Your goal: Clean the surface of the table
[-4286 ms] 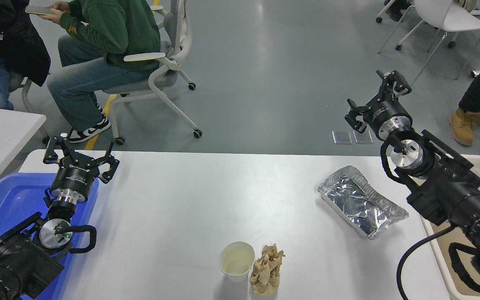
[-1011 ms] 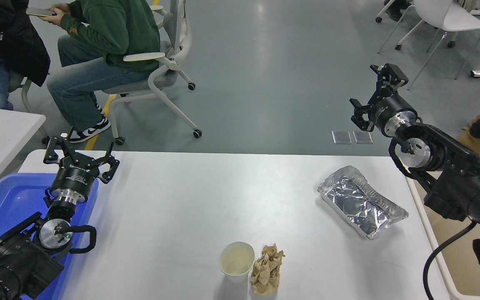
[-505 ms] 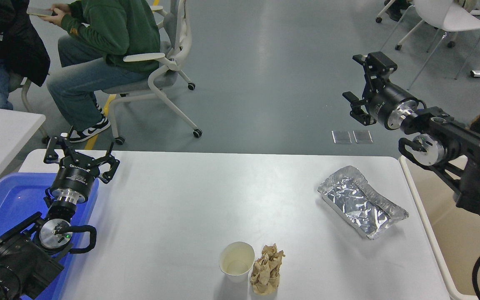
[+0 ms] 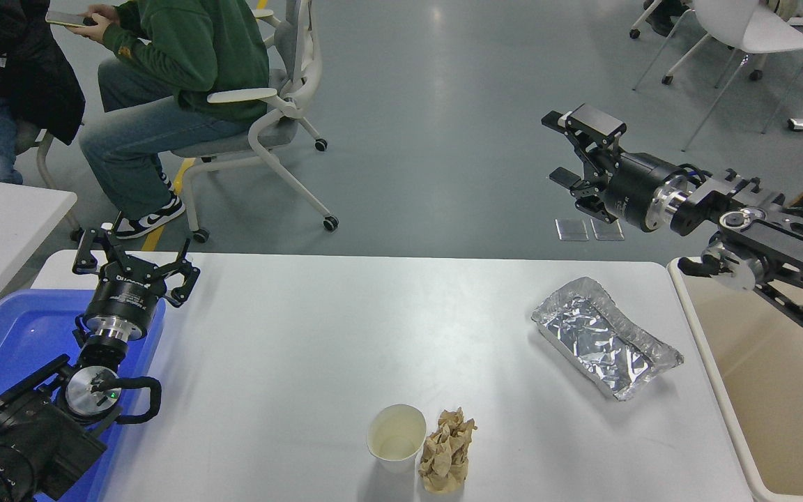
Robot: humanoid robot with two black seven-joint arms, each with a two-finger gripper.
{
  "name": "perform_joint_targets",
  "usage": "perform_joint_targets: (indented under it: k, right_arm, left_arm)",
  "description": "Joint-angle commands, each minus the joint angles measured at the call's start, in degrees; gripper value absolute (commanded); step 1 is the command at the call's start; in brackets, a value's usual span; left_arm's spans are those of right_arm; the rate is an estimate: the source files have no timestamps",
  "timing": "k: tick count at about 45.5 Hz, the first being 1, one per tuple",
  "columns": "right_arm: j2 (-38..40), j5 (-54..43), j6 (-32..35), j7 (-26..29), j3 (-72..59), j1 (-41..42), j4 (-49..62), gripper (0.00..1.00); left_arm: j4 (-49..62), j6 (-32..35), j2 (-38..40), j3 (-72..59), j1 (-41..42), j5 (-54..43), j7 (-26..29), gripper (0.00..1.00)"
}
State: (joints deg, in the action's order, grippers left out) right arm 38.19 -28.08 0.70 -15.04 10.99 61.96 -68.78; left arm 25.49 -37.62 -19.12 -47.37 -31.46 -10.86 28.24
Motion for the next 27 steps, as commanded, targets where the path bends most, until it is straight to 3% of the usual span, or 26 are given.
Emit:
perform_joint_targets:
  k: [1, 7, 18, 27]
  right_arm:
    - [4.7, -8.0, 0.3, -0.1, -3.3, 0.1, -8.8, 1.0]
    - [6.8, -11.8, 0.4, 0.1, -3.4, -0.1, -12.5, 1.0]
    - [10.9, -10.1, 4.8, -0.3, -2.8, -0.8, -19.0, 1.0]
    - [12.5, 9.6, 5.4, -0.4, -2.0, -0.9, -18.9, 1.0]
  left_arm:
    - [0.0, 0.0, 0.1, 0.0, 0.0, 0.0, 0.0, 1.0]
    - [0.0, 0.0, 0.0, 0.0, 0.0, 0.0, 0.0, 1.0]
    - [0.0, 0.0, 0.0, 0.0, 0.0, 0.0, 0.0, 1.0]
    - [0.0, 0.0, 0.0, 0.0, 0.0, 0.0, 0.0, 1.0]
